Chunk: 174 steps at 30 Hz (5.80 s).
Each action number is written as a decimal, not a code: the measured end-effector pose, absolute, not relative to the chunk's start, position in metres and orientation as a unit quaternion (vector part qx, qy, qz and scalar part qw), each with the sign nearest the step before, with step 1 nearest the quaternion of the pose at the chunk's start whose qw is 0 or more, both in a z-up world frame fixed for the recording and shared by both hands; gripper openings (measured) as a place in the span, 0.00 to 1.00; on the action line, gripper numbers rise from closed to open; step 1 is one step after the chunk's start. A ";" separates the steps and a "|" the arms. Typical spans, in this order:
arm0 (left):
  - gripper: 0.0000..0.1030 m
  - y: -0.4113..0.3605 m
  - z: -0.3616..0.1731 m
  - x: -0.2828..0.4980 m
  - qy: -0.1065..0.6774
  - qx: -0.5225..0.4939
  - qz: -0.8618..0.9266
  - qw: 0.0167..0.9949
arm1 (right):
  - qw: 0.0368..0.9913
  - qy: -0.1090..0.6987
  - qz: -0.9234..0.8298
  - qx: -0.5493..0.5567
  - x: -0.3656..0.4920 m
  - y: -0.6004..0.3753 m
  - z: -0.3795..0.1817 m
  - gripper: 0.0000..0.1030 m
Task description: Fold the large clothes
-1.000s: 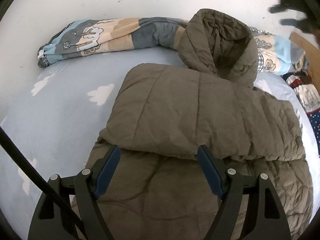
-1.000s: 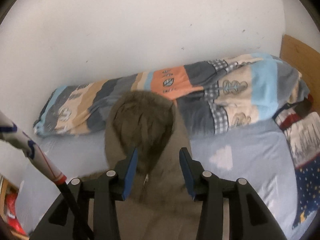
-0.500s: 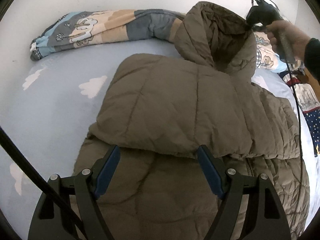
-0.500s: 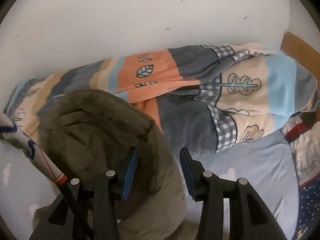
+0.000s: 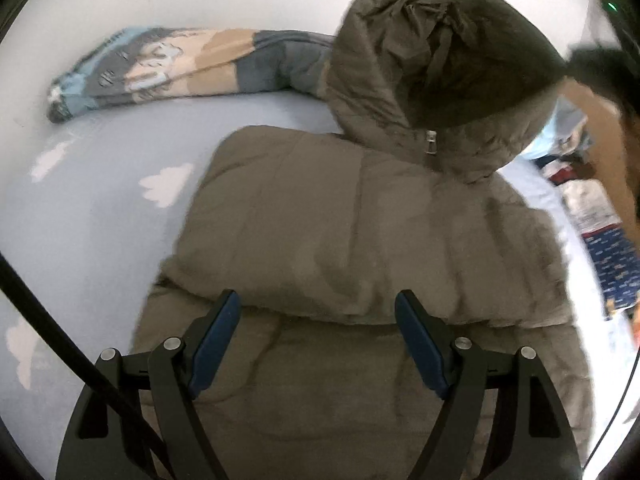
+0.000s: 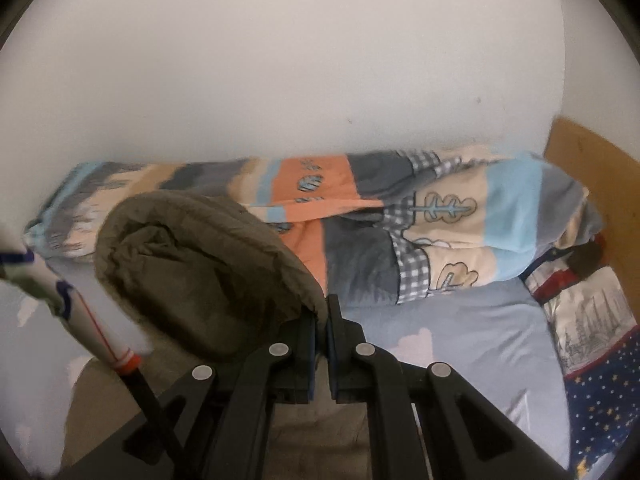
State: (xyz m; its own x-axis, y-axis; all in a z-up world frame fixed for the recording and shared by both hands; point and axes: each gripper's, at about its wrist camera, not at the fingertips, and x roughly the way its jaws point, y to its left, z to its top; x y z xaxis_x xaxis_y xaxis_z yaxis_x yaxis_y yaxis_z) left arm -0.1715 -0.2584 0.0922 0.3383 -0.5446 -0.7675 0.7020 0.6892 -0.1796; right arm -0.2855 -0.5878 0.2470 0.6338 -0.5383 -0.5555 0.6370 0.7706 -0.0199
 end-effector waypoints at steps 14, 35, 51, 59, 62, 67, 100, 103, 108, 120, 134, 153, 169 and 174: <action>0.76 -0.242 0.128 -0.144 0.433 -0.114 -0.477 0.756 | 0.911 0.283 -0.293 0.068 -0.395 -0.469 0.174 0.04; 0.76 -0.326 0.075 -0.159 0.462 0.105 -0.389 0.790 | 0.882 0.380 -0.275 0.043 -0.399 -0.449 0.118 0.11; 0.76 -0.319 0.077 -0.156 0.463 0.102 -0.387 0.791 | 0.887 0.366 -0.264 0.101 -0.410 -0.474 0.162 0.16; 0.78 -0.318 0.072 -0.153 0.458 0.119 -0.381 0.794 | 0.857 0.414 -0.218 0.218 -0.363 -0.516 0.068 0.17; 0.78 -0.323 0.066 -0.157 0.448 0.145 -0.379 0.797 | 0.853 0.420 -0.215 0.225 -0.362 -0.520 0.057 0.15; 0.78 -0.318 0.070 -0.157 0.447 0.135 -0.381 0.798 | 0.844 0.397 -0.210 0.292 -0.376 -0.537 0.060 0.11; 0.78 -0.290 0.110 -0.155 0.410 0.097 -0.363 0.831 | 0.875 0.377 -0.207 0.225 -0.339 -0.460 0.114 0.24; 0.78 -0.285 0.117 -0.159 0.401 0.094 -0.368 0.834 | 0.870 0.366 -0.230 0.236 -0.372 -0.456 0.130 0.29; 0.78 -0.289 0.111 -0.164 0.404 0.109 -0.375 0.827 | 0.858 0.342 -0.255 0.285 -0.422 -0.450 0.136 0.33; 0.78 -0.309 0.070 -0.168 0.462 0.166 -0.355 0.796 | 0.798 0.436 -0.278 0.310 -0.430 -0.452 0.069 0.34; 0.78 -0.212 0.140 -0.261 0.387 0.123 -0.360 0.840 | 0.822 0.379 -0.283 0.315 -0.497 -0.394 0.117 0.45; 0.78 -0.068 0.049 -0.364 0.429 0.174 -0.254 0.849 | 0.813 0.429 -0.282 0.273 -0.588 -0.265 0.059 0.45; 0.78 -0.057 0.039 -0.365 0.355 0.215 -0.248 0.875 | 0.802 0.377 -0.360 0.292 -0.649 -0.291 0.060 0.50; 0.78 -0.055 0.040 -0.364 0.345 0.215 -0.249 0.879 | 0.791 0.328 -0.414 0.309 -0.671 -0.308 0.072 0.50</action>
